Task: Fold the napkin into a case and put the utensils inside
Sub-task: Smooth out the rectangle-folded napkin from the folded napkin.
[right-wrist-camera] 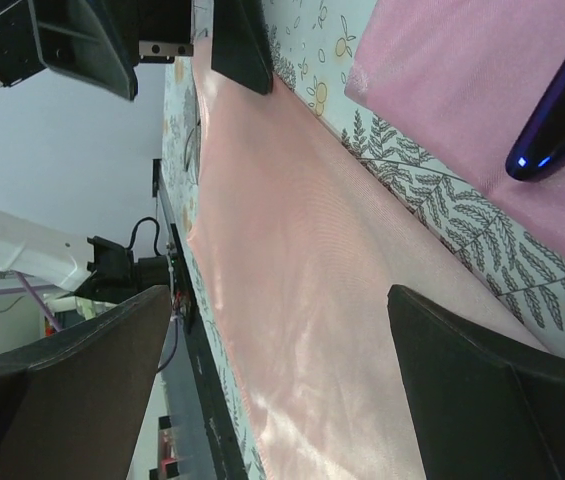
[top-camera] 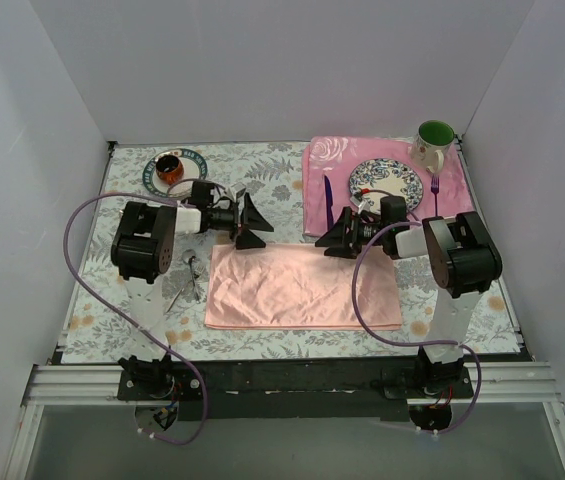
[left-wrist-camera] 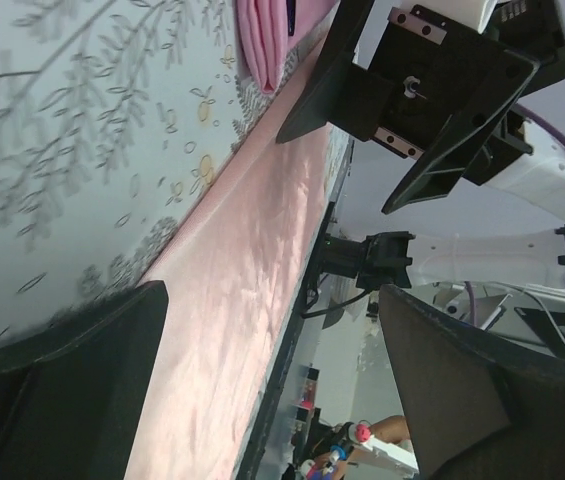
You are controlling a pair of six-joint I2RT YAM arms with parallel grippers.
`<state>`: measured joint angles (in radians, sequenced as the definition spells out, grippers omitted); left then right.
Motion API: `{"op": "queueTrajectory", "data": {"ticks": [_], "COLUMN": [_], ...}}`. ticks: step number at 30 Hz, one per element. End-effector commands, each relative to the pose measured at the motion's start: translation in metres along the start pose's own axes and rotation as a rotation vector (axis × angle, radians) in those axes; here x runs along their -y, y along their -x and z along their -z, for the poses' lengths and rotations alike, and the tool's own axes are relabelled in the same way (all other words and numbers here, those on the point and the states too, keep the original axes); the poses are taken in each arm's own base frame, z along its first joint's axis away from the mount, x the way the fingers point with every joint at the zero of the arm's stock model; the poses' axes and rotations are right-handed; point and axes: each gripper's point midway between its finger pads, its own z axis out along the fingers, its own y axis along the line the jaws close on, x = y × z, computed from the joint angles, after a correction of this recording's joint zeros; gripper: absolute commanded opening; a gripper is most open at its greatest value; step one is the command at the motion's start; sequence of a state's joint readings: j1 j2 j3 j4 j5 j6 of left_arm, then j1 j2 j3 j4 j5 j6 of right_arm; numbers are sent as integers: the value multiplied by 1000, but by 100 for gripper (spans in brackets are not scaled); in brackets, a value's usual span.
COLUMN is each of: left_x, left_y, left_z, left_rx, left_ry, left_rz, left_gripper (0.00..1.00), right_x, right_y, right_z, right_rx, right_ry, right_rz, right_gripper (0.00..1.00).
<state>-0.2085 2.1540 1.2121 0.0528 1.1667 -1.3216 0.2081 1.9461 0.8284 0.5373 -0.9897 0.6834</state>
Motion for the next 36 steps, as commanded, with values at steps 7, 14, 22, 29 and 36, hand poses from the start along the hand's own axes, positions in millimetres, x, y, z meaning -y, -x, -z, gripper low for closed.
{"op": "queueTrajectory", "data": {"ticks": [7, 14, 22, 29, 36], "left_x": [-26, -23, 63, 49, 13], "left_y": [5, 13, -6, -6, 2], "left_z": [78, 130, 83, 39, 30], "left_rx": [69, 120, -20, -23, 0], "left_ry": [78, 79, -61, -42, 37], "left_rz": [3, -45, -283, -240, -131], "left_gripper": [88, 87, 84, 68, 55], "right_x": [30, 27, -45, -96, -84], "right_y": [-7, -7, 12, 24, 27], "right_z": [12, 14, 8, -27, -68], "right_rx": [30, 36, 13, 7, 4], "right_ry": [-64, -60, 91, 180, 196], "right_rz": [-96, -82, 63, 111, 59], "right_gripper": [99, 99, 99, 99, 99]}}
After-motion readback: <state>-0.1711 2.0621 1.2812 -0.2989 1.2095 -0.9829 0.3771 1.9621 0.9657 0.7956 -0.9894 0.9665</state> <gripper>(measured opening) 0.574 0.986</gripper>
